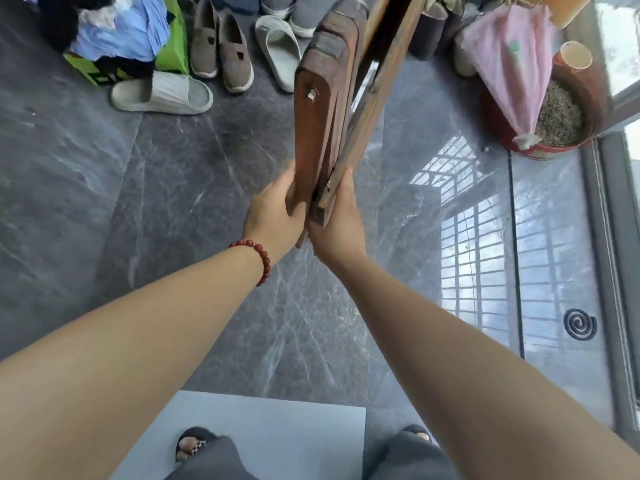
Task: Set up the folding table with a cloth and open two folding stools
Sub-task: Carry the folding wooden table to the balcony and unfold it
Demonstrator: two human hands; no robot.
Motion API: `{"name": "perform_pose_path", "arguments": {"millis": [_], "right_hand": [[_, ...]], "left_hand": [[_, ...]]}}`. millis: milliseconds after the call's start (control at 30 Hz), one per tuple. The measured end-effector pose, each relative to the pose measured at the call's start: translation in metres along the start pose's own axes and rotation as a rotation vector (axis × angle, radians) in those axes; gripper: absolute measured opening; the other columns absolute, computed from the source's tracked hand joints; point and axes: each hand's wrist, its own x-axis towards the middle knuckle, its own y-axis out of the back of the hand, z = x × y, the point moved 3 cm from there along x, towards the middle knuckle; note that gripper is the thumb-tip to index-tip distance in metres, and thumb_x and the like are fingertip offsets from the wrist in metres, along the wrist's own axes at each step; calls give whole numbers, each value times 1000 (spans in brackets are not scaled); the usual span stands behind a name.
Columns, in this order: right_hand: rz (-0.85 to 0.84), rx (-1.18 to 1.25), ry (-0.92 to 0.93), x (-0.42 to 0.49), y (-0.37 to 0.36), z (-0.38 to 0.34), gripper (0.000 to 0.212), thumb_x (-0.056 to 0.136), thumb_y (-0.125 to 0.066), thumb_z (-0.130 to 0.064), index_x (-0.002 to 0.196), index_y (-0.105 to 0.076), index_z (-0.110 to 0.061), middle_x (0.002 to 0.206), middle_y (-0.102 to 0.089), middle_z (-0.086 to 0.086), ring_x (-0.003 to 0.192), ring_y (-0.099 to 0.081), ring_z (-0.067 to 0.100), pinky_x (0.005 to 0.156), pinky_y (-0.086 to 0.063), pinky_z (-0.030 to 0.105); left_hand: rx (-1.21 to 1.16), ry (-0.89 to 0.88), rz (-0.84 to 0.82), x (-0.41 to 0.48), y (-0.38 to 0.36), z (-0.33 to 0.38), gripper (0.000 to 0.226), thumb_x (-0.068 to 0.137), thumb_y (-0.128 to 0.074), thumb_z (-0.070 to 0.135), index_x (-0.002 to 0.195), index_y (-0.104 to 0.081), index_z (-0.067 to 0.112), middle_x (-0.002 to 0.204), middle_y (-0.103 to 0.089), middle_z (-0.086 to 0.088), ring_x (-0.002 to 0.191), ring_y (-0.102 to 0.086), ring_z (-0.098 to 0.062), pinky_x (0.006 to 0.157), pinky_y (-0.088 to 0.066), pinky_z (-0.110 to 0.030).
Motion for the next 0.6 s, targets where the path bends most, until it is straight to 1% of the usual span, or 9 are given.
{"name": "perform_pose_path", "arguments": {"millis": [67,100,200,267,300,367,467,533,600], "right_hand": [[28,-2,38,6,-5,11,93,81,-61,-40,149,2,-29,153,-30,-2,129,-46,24,91,-52,47],[31,-9,56,9,-9,18,94,81,-61,-39,148,4,-31,154,-27,-2,128,-48,25,88,-53,48],[30,14,69,15,-21,38,97,81,-59,-37,145,15,-40,155,-23,-2,118,-55,31,78,-56,49],[38,81,61,19,-32,53,100,78,-56,-32,142,20,-48,151,-32,2,108,-60,36,72,-56,51],[46,101,59,21,-37,61,102,77,-56,-30,140,22,-50,150,-34,2,104,-61,37,70,-56,51],[59,106,66,24,-48,75,106,75,-55,-26,137,25,-53,147,-38,4,99,-63,37,66,-57,51],[88,128,70,30,-61,99,111,75,-58,-16,137,24,-55,149,-35,1,93,-65,39,56,-57,50],[118,153,86,34,-68,112,114,72,-60,-12,137,23,-56,148,-37,3,100,-62,42,62,-56,56],[143,154,115,37,-73,121,115,70,-59,-11,137,23,-56,144,-41,7,105,-60,44,66,-55,59]], "left_hand": [[0,45,53,3,-4,-9,70,91,-54,16,146,-20,42,107,-65,-2,97,-61,-18,88,-45,-24],[-11,61,87,5,-6,-14,68,91,-55,19,145,-21,43,94,-65,-3,86,-62,-19,85,-49,-27],[-18,48,139,14,-14,-29,51,87,-56,25,136,-46,36,78,-67,-3,75,-64,-20,74,-54,-31],[16,38,129,18,-25,-41,27,86,-57,24,112,-62,27,64,-59,3,72,-61,-22,64,-44,-26],[9,35,113,19,-32,-49,10,86,-58,23,95,-60,26,63,-58,4,74,-62,-24,63,-41,-25],[-29,18,81,20,-50,-69,11,84,-59,18,83,-54,28,71,-66,-1,78,-65,-26,68,-49,-29],[-68,11,79,23,-78,-99,18,80,-59,12,84,-55,29,77,-69,-4,79,-66,-25,75,-56,-39],[-60,11,106,25,-94,-112,16,80,-58,12,87,-57,26,77,-68,-2,79,-65,-25,73,-54,-34],[-28,21,124,26,-106,-120,9,82,-57,16,84,-57,24,75,-65,-1,78,-62,-26,67,-47,-29]]}}
